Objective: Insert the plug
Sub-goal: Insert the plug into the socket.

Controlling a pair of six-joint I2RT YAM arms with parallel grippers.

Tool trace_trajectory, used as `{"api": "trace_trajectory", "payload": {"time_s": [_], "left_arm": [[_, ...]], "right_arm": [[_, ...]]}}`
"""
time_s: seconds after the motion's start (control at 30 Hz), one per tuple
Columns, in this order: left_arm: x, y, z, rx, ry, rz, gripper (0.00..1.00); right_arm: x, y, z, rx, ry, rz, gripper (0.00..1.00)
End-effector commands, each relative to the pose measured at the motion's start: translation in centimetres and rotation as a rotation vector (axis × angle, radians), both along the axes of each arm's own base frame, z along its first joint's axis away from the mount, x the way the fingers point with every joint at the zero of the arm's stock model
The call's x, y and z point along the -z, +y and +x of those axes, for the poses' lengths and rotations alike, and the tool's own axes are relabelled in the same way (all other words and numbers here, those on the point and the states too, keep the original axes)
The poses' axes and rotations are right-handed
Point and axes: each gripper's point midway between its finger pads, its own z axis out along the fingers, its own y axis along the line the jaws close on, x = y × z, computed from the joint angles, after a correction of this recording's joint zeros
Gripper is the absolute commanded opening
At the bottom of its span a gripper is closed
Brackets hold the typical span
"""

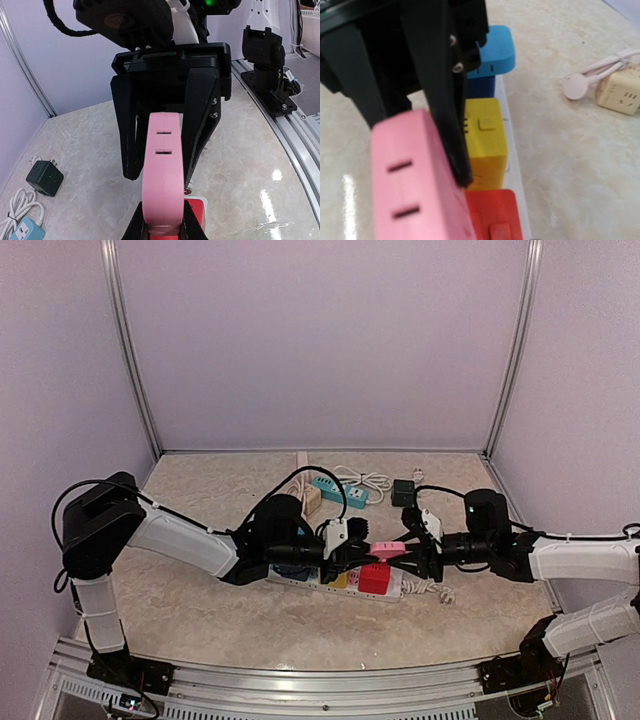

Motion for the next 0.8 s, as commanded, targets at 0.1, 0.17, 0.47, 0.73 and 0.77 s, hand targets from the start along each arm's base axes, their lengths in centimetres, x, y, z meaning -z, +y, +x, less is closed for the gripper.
{"api": "trace_trajectory", "payload": {"time_s": [0.1, 0.17, 0.47, 0.73, 0.77], "left_arm": [[-2.5, -0.5, -2.2, 0.087, -0.016, -0.047, 0.00], [-2.6, -0.6, -2.3, 0.093, -0.014, -0.049, 0.00], [-2.6, -0.6, -2.2, 0.089, -0.001, -0.049, 0.00], [-2.1, -0.3, -1.8, 0.066, 0.002, -0.020, 0.00], [-2.1, -0.3, -1.8, 0.067, 0.000, -0.020, 0.00]], "right_arm": [[-0.3, -0.5, 1.3, 0.064, -0.090, -0.017, 0.44], [-0.1, -0.3, 1.3, 0.053, -0.078, -0.019, 0.46], [-0.1, -0.2, 1.1, 0.044, -0.081, -0.018, 0.50], [-1.8, 1.0, -1.9, -0.131, -0.026, 0.040, 0.43], [-1.8, 1.2, -1.9, -0.140, -0.017, 0.042, 0.42]]}}
